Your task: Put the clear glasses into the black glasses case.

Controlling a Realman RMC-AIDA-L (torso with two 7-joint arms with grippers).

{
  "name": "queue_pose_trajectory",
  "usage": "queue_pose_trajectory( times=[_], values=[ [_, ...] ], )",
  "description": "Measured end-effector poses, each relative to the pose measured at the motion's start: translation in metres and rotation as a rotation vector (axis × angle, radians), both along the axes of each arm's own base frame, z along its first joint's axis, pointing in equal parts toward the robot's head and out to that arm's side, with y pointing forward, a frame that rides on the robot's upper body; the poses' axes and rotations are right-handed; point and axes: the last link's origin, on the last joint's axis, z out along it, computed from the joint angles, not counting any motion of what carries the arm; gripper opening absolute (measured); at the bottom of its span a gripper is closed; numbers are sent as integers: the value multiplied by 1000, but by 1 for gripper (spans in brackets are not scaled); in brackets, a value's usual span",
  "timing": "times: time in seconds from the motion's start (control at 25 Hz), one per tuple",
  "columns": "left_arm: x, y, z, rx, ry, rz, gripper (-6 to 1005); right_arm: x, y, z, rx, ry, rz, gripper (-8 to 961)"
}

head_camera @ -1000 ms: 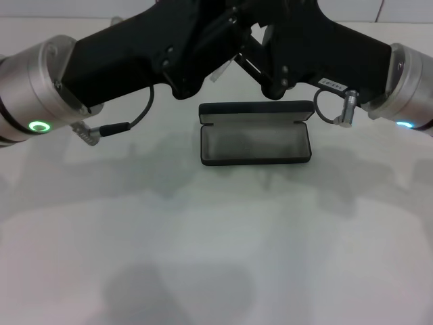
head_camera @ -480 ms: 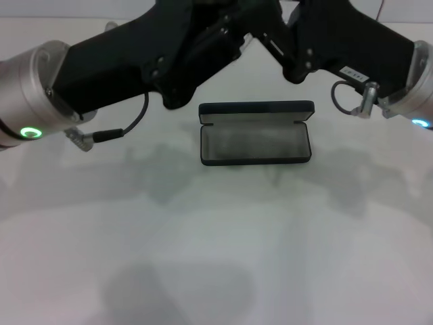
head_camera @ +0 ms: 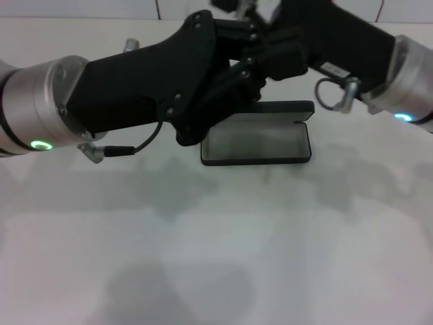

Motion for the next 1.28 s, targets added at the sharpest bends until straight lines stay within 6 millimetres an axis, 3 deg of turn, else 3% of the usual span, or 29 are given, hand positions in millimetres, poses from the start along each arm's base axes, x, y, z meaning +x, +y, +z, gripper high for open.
queue_pose_trajectory(
  times=[0.4, 1.28],
  values=[
    [-11, 8, 1, 44, -48, 113, 67, -9, -3, -13, -11, -55, 16, 125],
    [-19, 13, 3, 65, -51, 168, 67, -4, -2, -12, 9, -59, -6, 136]
  ],
)
